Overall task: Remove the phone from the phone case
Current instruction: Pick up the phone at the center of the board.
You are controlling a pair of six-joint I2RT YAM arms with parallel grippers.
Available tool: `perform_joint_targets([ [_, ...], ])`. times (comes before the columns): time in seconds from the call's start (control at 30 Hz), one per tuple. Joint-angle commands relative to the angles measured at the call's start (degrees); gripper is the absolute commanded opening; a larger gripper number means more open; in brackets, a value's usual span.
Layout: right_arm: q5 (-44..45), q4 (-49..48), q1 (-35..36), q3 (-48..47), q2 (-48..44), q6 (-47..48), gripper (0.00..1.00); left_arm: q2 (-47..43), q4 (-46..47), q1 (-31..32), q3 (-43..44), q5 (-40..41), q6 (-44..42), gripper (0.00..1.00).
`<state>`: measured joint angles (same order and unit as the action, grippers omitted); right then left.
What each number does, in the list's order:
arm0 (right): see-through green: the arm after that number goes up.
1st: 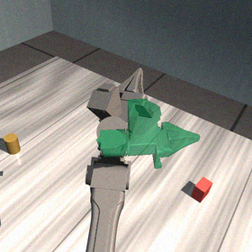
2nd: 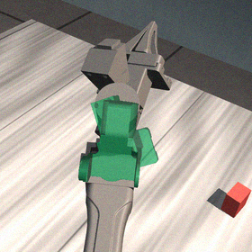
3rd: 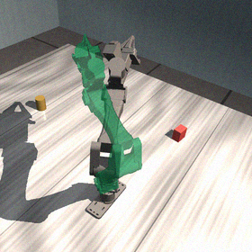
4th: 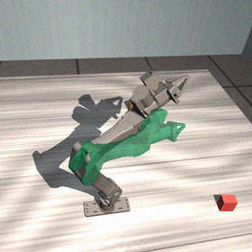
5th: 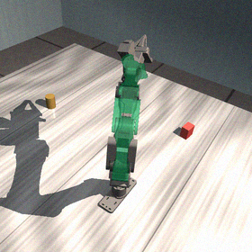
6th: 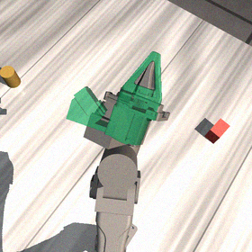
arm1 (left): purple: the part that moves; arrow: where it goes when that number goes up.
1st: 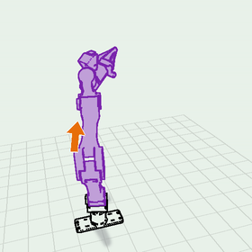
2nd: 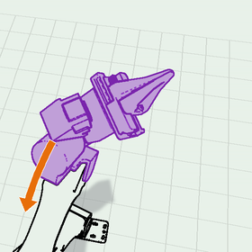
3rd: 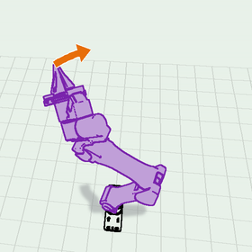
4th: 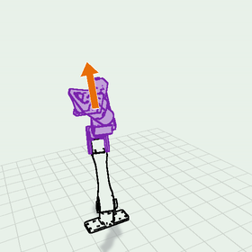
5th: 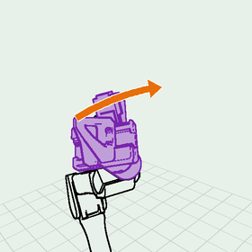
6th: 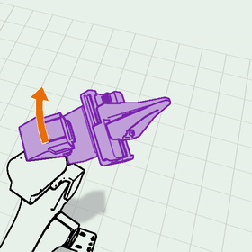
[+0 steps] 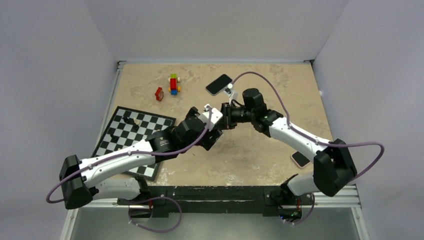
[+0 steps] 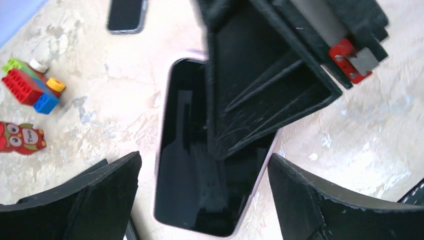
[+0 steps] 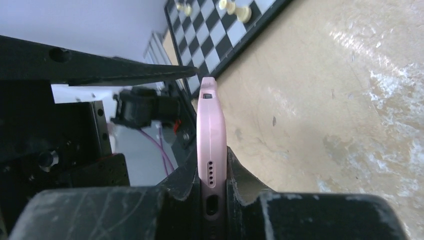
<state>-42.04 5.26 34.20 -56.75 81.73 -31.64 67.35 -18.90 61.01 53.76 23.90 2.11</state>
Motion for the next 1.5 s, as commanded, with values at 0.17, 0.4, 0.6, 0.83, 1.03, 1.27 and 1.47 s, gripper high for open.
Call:
perform_joint_targets([
  [0.17,9.69,-43.52,-8.08,18.48,-14.2,-33.2,0.0,-13.54,-8.68,-10.44,7.92,4.22,32.58,1.0],
  [0.4,15.54,-79.74,-8.33,28.24,-10.65,-51.41,0.0,-20.87,2.18,-16.01,-0.03,-10.51,51.8,1.0],
  [0.6,19.95,-90.69,-7.18,31.14,-9.94,-55.57,0.0,-21.03,17.64,-17.31,-6.07,-18.86,62.74,1.0],
  [0.83,18.28,-89.91,-7.0,29.49,-10.59,-56.71,0.0,-19.04,31.62,-18.97,-9.72,-24.18,65.16,0.87],
  [1.03,14.99,-94.74,-6.55,28.04,-7.18,-58.76,0.0,-15.7,39.24,-19.83,-9.11,-31.29,63.87,0.76],
  [1.27,12.8,-98.91,-6.58,27.54,-4.3,-60.3,0.0,-11.84,44.93,-20.47,-8.52,-36.92,63.94,0.5],
  [1.47,11.58,-98.7,-6.45,28.74,-4.94,-59.35,0.0,-9.51,50.5,-20.89,-8.93,-39.36,62.74,0.1],
])
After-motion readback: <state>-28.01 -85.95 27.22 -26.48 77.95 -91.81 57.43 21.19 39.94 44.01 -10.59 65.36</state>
